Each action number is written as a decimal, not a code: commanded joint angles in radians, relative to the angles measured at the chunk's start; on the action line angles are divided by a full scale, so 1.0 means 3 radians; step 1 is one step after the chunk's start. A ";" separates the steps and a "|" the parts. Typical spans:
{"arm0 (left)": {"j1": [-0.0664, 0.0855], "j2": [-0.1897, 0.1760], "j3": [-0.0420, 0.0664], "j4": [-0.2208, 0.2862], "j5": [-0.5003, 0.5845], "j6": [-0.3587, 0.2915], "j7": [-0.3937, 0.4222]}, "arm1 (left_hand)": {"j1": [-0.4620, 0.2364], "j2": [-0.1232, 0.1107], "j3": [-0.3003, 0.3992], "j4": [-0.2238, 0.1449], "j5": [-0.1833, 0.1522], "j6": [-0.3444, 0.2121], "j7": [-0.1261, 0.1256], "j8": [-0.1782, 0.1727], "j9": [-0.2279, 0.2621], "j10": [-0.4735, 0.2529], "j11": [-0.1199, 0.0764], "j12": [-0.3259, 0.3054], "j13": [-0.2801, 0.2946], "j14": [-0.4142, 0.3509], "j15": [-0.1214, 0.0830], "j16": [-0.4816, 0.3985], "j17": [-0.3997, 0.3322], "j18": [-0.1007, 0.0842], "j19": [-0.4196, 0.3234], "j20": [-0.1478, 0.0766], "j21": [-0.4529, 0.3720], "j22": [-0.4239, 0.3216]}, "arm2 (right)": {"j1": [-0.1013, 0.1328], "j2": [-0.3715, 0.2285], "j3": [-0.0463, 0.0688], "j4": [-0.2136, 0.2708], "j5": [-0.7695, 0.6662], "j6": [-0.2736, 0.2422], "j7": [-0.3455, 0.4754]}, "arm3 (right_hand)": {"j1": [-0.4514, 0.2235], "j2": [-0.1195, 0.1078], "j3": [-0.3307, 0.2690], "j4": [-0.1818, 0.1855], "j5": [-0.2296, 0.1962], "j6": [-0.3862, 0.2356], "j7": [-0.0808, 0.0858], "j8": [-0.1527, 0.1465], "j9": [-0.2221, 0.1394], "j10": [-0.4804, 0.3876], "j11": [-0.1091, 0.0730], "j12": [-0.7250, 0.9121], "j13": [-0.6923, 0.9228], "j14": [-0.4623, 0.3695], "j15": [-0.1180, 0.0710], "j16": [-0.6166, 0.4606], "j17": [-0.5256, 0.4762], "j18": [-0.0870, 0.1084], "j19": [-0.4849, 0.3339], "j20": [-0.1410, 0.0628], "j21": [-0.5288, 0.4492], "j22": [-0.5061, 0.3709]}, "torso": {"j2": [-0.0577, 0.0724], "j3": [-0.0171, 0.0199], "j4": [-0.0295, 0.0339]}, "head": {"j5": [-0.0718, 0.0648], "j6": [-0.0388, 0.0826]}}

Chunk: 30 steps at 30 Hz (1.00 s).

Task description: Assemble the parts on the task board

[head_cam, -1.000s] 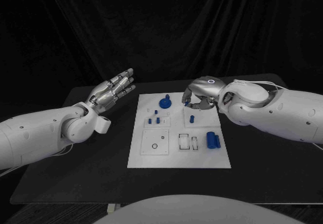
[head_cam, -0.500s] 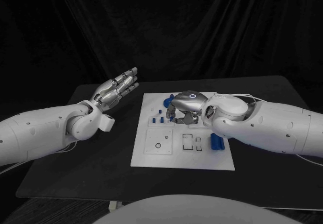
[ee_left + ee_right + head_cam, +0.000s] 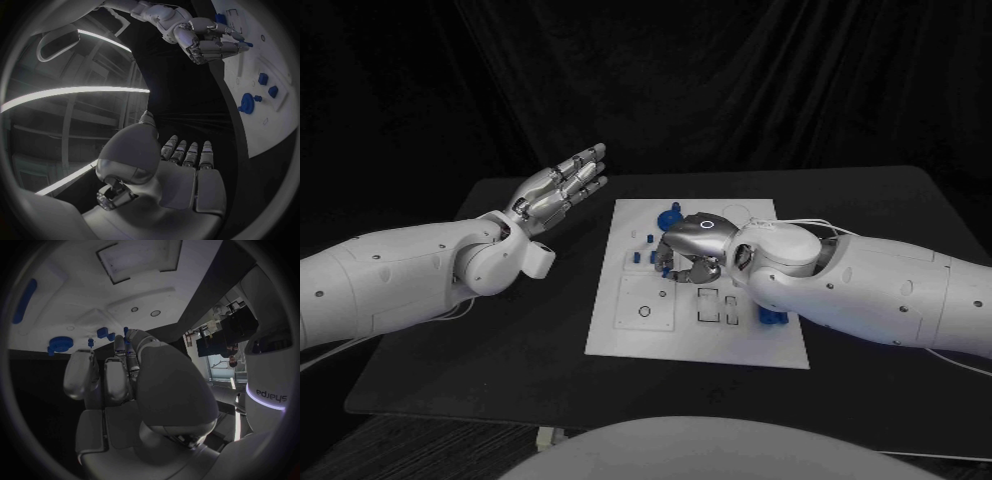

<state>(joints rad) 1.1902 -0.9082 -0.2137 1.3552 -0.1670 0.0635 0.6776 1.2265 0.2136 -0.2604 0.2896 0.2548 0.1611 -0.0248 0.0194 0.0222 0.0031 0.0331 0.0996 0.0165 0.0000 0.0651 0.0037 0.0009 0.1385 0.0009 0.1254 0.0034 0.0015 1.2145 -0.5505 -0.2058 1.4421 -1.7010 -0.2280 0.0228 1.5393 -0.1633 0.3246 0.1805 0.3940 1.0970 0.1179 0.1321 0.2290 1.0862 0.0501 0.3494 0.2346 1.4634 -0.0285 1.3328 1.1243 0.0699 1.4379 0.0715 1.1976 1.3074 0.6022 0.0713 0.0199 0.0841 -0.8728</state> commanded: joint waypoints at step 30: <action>-0.0003 0.0019 0.0004 -0.0004 0.0031 0.0058 0.0312 | 0.0137 0.0029 -0.0008 0.0005 0.0251 0.0013 0.0047 0.0016 0.0005 -0.0004 -0.0036 0.0010 0.0002 0.0000 0.0091 -0.0012 -0.0003 -0.0012 -0.0003 0.0104 -0.0011 -0.0005 | -0.0130 0.0033 0.0002 -0.0020 -0.0073 0.0240 -0.0066 | -0.0049 -0.0009 0.0052 -0.0030 -0.0024 -0.0077 0.0025 -0.0048 0.0001 0.0004 0.0035 -0.0034 -0.0018 -0.0007 0.0034 -0.0032 -0.0050 0.0034 -0.0022 0.0040 -0.0055 0.0522 | 0.0001 -0.0001 0.0001 | 0.0031 0.0001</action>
<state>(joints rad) 1.1902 -0.9041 -0.2137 1.3534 -0.1668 0.0695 0.6777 1.2580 0.2215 -0.2604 0.2896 0.3272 0.1665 -0.0162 0.0194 0.0228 0.0032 0.0282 0.0996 0.0163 0.0004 0.0860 0.0037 0.0017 0.1388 -0.0023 0.1502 0.0034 0.0017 1.1785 -0.5411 -0.2058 1.4356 -1.7137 -0.1723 0.0199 1.5354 -0.1673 0.3328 0.1723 0.3933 1.0828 0.1251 0.1227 0.2299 1.0890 0.0530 0.3455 0.2303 1.4596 -0.0248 1.3289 1.1100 0.0699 1.4309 0.0786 1.1874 1.3080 0.6023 0.0709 0.0198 0.0926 -0.8728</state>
